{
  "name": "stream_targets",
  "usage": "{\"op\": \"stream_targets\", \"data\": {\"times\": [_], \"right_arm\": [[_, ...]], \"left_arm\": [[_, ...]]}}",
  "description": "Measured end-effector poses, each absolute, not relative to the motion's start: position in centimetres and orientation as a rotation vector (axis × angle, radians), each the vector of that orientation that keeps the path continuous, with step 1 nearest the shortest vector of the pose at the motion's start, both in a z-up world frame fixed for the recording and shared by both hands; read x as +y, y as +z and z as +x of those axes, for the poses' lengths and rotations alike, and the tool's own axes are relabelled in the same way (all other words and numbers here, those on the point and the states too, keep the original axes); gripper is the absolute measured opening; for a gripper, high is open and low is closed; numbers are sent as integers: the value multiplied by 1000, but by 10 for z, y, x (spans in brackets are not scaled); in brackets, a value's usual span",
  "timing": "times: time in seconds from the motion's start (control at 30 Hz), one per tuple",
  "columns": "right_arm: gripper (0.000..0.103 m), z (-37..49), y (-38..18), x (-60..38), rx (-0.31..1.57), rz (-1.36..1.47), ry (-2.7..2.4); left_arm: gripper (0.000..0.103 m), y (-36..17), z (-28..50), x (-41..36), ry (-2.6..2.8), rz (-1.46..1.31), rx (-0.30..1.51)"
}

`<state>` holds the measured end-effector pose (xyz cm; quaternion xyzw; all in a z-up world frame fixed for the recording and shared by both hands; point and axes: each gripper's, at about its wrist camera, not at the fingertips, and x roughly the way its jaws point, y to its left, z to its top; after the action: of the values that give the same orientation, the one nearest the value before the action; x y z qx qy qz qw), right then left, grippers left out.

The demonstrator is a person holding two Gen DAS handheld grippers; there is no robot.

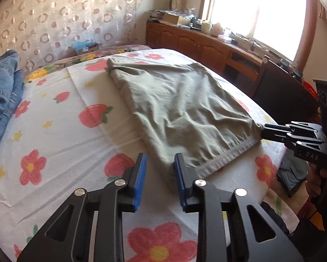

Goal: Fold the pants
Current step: 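Grasp the shorts' hem with the right gripper while the left gripper grasps the shorts' edge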

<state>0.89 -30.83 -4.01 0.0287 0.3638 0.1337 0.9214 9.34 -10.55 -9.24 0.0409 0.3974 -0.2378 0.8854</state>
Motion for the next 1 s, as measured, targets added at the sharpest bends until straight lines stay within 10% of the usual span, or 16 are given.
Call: {"op": "stream_targets", "data": {"times": [0.27,0.37,0.67,1.0], "right_arm": [[21,10,-40,-312,748,55,265],[25,11,-41,-312,751,55,256],[27,12,-41,-314,750,61,263],[32,18,-48,-318,767,93,267]], "left_arm": [[27,-93,100,-97,-515,21,864],[52,-93,100,-100,-512,31,867],[53,-103,104,-106,-508,21,896],[11,-102,96,-115,-544,85,868]]}}
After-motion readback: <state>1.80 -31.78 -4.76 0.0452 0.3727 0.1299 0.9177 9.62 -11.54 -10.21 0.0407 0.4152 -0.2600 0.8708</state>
